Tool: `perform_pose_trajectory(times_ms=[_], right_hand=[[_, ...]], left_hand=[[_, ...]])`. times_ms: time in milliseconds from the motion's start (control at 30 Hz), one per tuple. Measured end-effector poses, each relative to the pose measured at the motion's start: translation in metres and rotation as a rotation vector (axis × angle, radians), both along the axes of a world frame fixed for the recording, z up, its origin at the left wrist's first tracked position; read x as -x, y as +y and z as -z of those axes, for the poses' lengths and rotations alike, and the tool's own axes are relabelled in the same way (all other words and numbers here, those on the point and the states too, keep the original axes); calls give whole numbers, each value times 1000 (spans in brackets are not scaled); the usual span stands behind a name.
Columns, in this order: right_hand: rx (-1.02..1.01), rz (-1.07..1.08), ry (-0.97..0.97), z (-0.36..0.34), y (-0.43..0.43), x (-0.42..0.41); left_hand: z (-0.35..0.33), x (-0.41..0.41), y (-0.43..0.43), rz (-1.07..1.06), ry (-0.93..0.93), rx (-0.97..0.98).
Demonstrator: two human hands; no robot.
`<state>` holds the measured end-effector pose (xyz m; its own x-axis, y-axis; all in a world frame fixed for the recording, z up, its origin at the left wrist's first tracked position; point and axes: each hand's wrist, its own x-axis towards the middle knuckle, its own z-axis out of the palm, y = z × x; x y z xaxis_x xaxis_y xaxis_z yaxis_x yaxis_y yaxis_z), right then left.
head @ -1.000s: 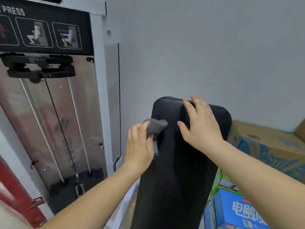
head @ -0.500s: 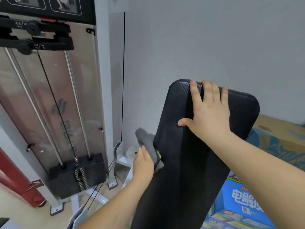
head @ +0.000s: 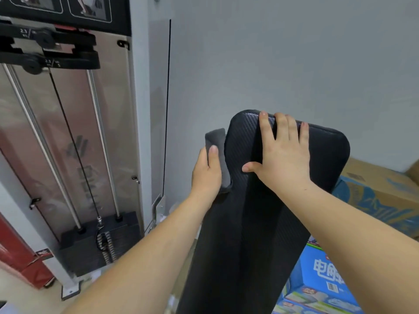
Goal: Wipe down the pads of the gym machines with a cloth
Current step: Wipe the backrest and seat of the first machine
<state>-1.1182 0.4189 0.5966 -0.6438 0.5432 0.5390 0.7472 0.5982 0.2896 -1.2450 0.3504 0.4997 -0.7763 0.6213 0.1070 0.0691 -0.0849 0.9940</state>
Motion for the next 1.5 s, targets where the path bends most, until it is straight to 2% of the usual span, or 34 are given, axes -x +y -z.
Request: perform_pose_trajectory(times_ms=[100, 233, 300, 367, 500, 600, 667, 733, 867, 900, 967, 1033, 1067, 1133, 1167, 1200, 1267, 1300, 1400, 1500], right_hand=[[-15, -2, -3, 2, 4, 1], [-5, 16, -20, 6, 2, 2], [22, 22, -25, 5, 1, 3], [71, 17, -33, 1, -3, 3], [171, -19, 6, 10, -22, -13], [145, -45, 83, 45, -38, -45], [168, -4, 51, 67, -39, -66], [221, 63, 6, 83, -33, -80], [223, 50, -24, 93, -22, -92], [219, 9, 23, 90, -20, -93], [230, -59, 159, 83, -17, -94], [307, -51, 322, 76, -15, -100], [386, -19, 417, 74, -14, -103], [618, 48, 608, 75, -9, -112], [745, 69, 676, 77, -7, -115], [832, 71, 707, 80, -4, -121], [897, 16, 706, 85, -1, -130], [915, -5, 702, 87, 2, -136], [1020, -61, 714, 91, 8, -151], [1116, -96, 752, 98, 8, -167]], left_hand=[[76, -17, -21, -41, -102, 124], [186, -51, -68, -115, -240, 527], [197, -54, -80, -123, -304, 644], [162, -47, -75, -119, -299, 603], [40, -19, -38, -106, -67, 281], [15, -15, -21, -50, 49, 140], [39, -22, -25, -20, -29, 150], [84, -37, -41, -60, -78, 253], [170, -62, -91, -105, -184, 709], [172, -65, -99, -115, -207, 726], [142, -64, -99, -178, -171, 620], [83, -60, -84, -256, -16, 423], [49, -59, -74, -274, 121, 314], [-4, -60, -49, -258, 496, 116], [-20, -60, -37, -242, 719, 67], [-23, -61, -22, -227, 944, 107], [-2, -71, 2, -257, 1249, 295], [20, -81, 10, -270, 1304, 363], [100, -111, 8, -268, 1394, 338], [155, -118, -15, -131, 1627, 333]])
